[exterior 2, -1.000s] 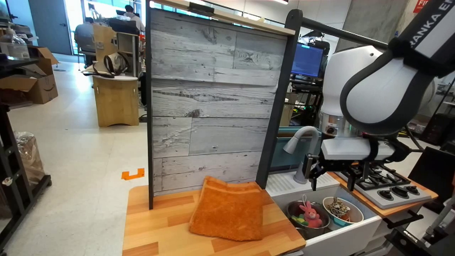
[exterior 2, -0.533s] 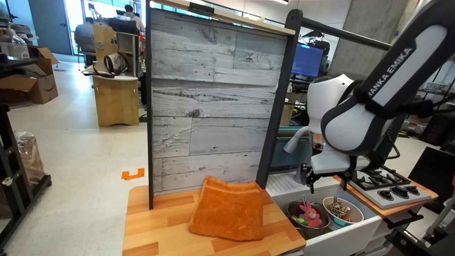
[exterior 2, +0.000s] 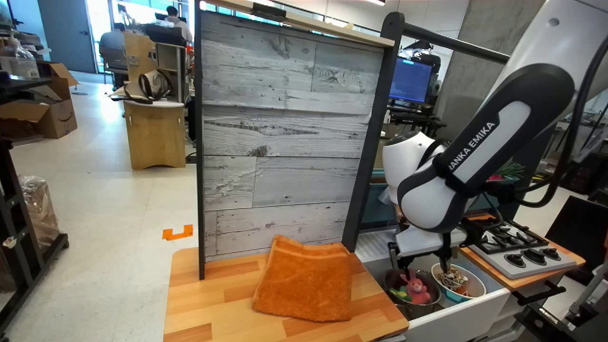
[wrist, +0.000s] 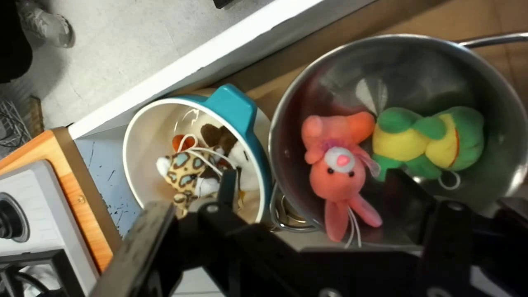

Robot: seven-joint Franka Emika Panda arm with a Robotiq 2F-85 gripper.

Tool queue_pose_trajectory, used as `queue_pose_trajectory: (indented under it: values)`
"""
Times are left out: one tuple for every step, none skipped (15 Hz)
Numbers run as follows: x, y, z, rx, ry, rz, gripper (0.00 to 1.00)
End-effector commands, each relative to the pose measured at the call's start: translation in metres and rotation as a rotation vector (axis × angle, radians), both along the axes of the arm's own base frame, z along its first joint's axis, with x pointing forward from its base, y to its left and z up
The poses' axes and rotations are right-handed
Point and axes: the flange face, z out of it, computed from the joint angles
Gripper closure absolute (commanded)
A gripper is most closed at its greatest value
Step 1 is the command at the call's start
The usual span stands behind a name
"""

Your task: Wipe the counter with the cloth, then pick the objects in the bowls in the sink and put them on the counter and the stove

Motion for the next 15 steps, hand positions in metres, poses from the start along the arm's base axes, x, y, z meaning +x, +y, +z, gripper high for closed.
queue_pose_trajectory:
  values:
    - [0.01,-0.002,-0.014,0.005,0.038,0.018,0.13]
    - [0.011,-0.003,-0.017,0.008,0.041,0.021,0.05]
    - [0.011,-0.004,-0.02,0.01,0.041,0.023,0.03]
    - [0.01,-0.006,-0.023,0.013,0.044,0.025,0.02]
    - [0.01,-0.008,-0.025,0.02,0.048,0.027,0.0]
    - [0.009,-0.008,-0.028,0.026,0.053,0.031,0.0]
    - [0.007,-0.008,-0.031,0.033,0.058,0.034,0.0]
    - [0.004,-0.006,-0.034,0.04,0.067,0.038,0.03]
    - [0.002,-0.004,-0.036,0.047,0.073,0.045,0.26]
    - [0.0,0.0,-0.038,0.053,0.078,0.053,0.28]
    - [-0.002,0.003,-0.038,0.055,0.079,0.063,0.31]
    - [-0.003,0.007,-0.038,0.06,0.079,0.071,0.38]
    - [-0.003,0.011,-0.037,0.065,0.08,0.077,0.47]
    - [-0.003,0.015,-0.033,0.071,0.076,0.085,0.55]
    - [-0.003,0.018,-0.031,0.073,0.073,0.091,0.63]
